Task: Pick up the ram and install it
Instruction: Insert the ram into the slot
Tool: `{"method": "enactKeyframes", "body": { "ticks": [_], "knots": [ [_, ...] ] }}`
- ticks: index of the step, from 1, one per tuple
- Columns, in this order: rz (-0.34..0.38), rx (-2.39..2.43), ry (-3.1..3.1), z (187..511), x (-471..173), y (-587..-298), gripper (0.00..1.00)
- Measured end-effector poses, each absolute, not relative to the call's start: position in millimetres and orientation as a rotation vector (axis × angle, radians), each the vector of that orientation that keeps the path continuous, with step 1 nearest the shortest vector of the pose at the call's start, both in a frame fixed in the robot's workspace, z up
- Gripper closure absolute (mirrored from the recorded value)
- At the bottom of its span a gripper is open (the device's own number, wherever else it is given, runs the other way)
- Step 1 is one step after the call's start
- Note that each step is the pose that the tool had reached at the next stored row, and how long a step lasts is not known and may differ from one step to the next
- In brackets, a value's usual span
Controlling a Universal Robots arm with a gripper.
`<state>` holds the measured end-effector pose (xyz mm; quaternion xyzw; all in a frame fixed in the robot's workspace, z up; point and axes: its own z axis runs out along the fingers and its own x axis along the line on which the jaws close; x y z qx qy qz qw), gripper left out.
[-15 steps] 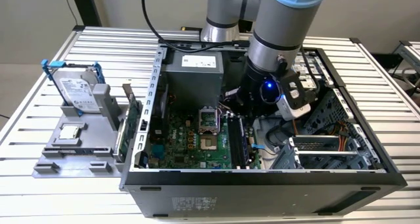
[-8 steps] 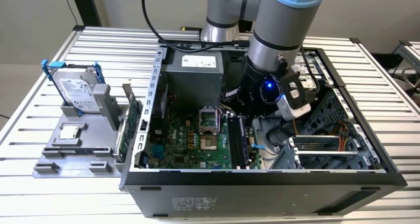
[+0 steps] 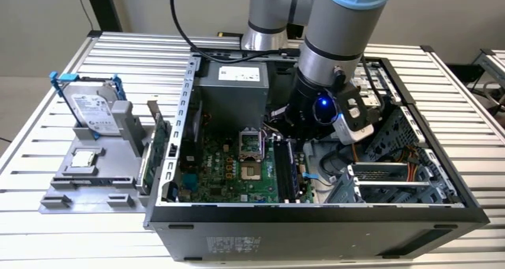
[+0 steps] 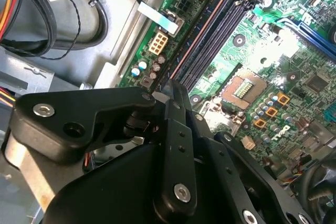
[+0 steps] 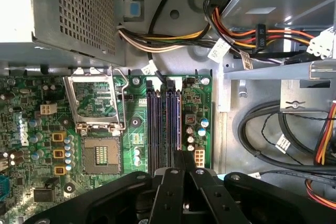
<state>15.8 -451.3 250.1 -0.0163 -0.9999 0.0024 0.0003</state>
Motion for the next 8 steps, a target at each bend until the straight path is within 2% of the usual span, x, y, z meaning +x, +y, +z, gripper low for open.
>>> {"method": "enactKeyframes", "body": {
  "ticks": [8],
  "knots": [
    [0.008,-0.024,-3.141,250.2,15.8,-451.3,1.00]
  ]
}}
